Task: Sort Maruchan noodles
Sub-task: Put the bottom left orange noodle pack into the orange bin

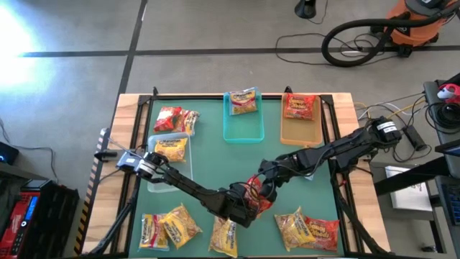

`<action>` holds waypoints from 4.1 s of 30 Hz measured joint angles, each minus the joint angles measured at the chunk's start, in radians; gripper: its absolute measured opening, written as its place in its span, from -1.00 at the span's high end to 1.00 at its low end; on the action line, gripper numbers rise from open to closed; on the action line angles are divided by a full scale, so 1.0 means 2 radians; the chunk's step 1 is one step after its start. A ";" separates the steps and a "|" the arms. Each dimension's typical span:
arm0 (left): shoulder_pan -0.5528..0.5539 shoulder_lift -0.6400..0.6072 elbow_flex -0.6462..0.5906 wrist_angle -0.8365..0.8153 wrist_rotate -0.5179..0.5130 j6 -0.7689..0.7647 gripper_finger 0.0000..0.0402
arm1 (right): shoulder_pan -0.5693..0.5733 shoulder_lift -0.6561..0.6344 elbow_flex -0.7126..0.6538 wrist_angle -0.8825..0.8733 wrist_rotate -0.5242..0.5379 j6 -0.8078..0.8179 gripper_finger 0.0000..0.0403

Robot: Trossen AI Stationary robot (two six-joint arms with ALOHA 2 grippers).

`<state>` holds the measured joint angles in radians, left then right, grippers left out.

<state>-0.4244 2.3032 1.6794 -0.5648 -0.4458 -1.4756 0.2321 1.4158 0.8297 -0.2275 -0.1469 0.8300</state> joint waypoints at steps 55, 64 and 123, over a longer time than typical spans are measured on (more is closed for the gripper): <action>-0.011 -0.005 0.004 -0.038 -0.104 -0.025 0.81 | 0.002 0.056 -0.028 0.099 -0.014 0.026 0.19; -0.014 -0.019 0.005 -0.072 -0.127 -0.032 0.81 | -0.005 0.034 -0.028 0.075 -0.022 0.006 0.35; 0.049 -0.069 -0.083 -0.111 -0.139 -0.026 0.81 | -0.296 -0.249 0.096 -0.404 0.246 -0.450 0.39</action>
<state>-0.3258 2.1644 1.5131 -0.7868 -0.7246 -1.5272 -0.3591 0.9175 1.0224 -1.0355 0.3444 -0.0697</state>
